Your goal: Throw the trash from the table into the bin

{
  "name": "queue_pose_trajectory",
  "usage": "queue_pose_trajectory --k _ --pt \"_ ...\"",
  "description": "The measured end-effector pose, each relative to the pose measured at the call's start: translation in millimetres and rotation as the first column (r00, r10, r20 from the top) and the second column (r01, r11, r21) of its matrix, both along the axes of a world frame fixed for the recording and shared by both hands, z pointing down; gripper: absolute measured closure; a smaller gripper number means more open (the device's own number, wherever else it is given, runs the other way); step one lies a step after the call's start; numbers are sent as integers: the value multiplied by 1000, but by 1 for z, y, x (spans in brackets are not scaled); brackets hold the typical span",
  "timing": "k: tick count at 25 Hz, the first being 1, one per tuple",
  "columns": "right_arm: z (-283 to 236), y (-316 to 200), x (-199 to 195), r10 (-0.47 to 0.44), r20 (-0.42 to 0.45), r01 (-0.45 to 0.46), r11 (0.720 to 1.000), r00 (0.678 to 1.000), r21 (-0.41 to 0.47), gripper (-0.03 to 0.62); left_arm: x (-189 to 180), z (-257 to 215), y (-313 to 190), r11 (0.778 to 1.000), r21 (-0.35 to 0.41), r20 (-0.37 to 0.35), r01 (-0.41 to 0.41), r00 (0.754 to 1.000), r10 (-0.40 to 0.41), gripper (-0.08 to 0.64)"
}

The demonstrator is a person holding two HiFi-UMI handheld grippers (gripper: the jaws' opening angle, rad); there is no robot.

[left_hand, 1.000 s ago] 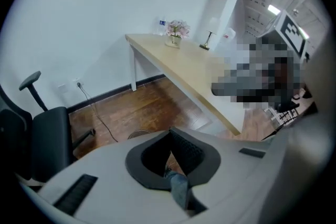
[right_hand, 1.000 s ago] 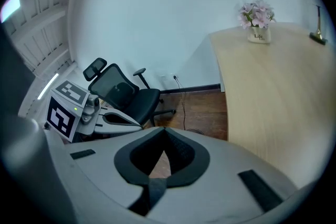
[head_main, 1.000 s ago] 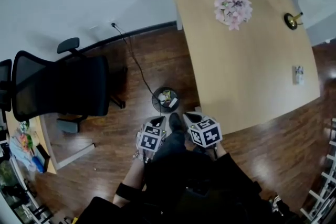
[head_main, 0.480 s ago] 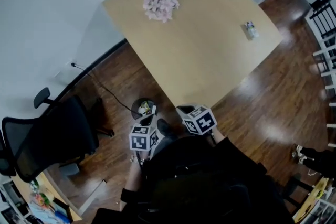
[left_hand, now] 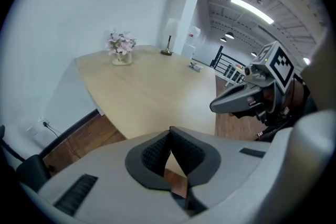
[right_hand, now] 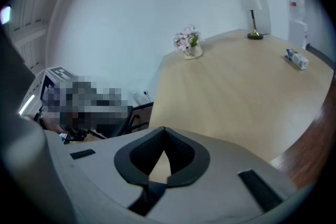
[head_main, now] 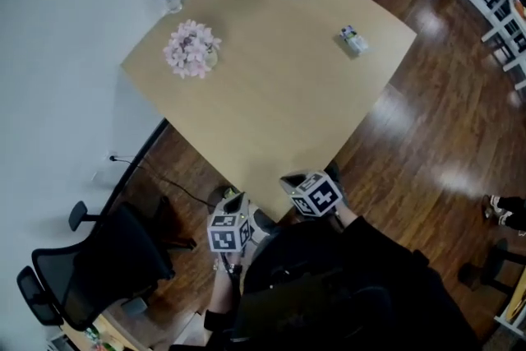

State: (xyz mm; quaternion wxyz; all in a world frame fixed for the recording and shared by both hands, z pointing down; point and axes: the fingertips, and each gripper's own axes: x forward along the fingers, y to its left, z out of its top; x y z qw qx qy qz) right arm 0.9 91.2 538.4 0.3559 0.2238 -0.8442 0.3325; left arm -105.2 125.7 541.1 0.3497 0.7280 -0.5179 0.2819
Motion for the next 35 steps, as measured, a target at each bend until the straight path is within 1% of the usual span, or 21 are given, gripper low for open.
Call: queue_pose_trajectory --k 5,8,12,15,18,22,26,30,32,34,35 --pt "-5 -55 65 63 44 -63 998 997 0 584 65 -4 -64 999 -9 16 -30 999 30 560" --pt "-8 -82 97 82 71 -83 997 994 -1 584 107 -12 -100 999 -9 21 -51 998 51 560" --pt "-4 -118 148 114 77 -114 993 990 -8 584 171 -16 -154 994 -4 33 -109 993 109 560" --pt "-2 -145 187 155 85 -155 988 984 -8 584 215 -16 -198 989 -2 39 -150 988 150 560" --pt "-2 -170 224 212 91 -212 977 973 -11 584 255 -16 -238 981 1 41 -194 980 194 560" --pt "4 -198 271 295 94 -294 956 951 -22 584 304 -16 -285 969 8 50 -246 968 246 560" --pt "7 -220 306 367 95 -365 930 925 -31 584 345 -13 -331 961 9 46 -276 960 276 560" --pt "8 -240 328 428 103 -426 904 898 -38 584 379 -3 -378 963 2 37 -271 962 271 560" --pt "10 -247 336 450 106 -447 893 887 -50 584 392 3 -401 972 2 45 -233 971 233 558" --pt "12 -252 341 458 106 -454 889 882 -63 584 404 5 -425 983 9 61 -181 982 180 557" --pt "12 -254 342 459 106 -454 888 882 -68 584 410 7 -435 988 11 65 -154 986 153 511"
